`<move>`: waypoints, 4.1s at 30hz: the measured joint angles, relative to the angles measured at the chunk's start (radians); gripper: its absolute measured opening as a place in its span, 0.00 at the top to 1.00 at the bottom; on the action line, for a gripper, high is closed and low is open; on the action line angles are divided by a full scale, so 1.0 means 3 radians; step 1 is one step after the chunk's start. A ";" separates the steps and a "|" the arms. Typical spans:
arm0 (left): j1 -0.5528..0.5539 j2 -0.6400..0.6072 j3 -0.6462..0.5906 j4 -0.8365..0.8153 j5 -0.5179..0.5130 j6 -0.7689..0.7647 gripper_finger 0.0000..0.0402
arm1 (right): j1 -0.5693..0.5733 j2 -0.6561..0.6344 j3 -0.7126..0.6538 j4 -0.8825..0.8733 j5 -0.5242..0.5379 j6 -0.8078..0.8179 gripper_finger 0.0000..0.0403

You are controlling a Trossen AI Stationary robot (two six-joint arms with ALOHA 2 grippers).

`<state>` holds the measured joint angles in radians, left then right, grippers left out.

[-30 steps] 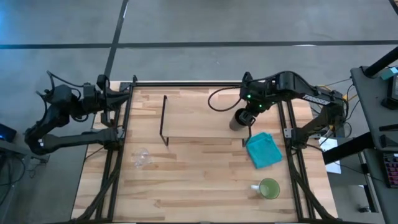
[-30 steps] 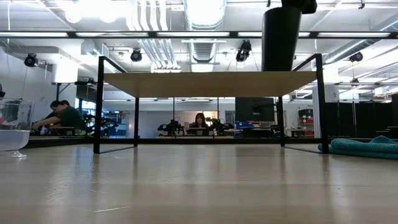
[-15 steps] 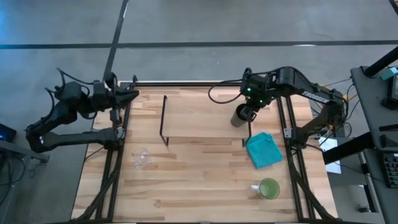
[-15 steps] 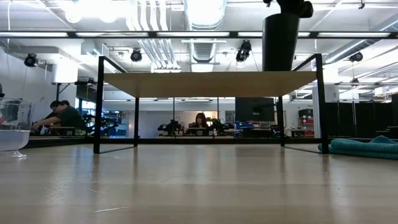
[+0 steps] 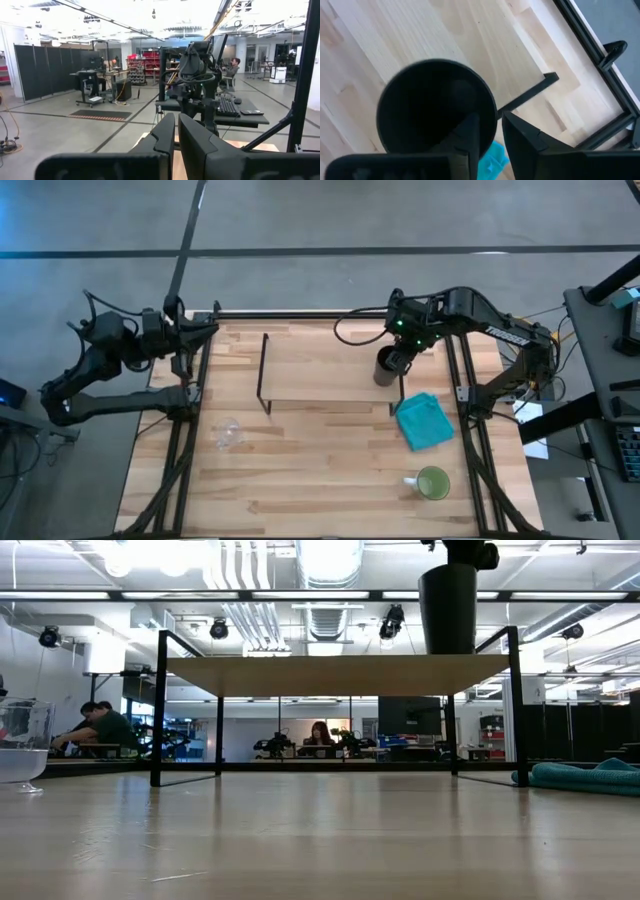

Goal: Stack small to large cups/mugs on shelf
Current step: Put the black cup on the shelf, then put the green mug on the shelf

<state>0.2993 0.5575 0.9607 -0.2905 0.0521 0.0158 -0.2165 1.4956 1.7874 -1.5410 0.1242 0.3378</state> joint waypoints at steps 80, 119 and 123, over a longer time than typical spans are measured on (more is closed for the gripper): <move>0.0001 -0.0036 -0.0010 -0.0022 0.0000 -0.0033 0.97 | 0.3204 -0.0011 -0.1232 0.0623 -0.0788 0.3236 0.85; 0.0001 -0.0031 -0.0010 -0.0016 0.0000 -0.0207 0.97 | 0.3201 -0.0011 -0.2181 0.1046 -0.1111 0.3449 0.85; 0.0001 -0.0031 -0.0010 -0.0016 0.0000 -0.0207 0.97 | 0.3201 -0.0012 -0.2266 0.1206 -0.1111 0.3446 0.85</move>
<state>0.2996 0.5484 0.9577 -0.2955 0.0521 -0.0463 0.7437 1.4920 1.1077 -1.1793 -0.2092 1.3716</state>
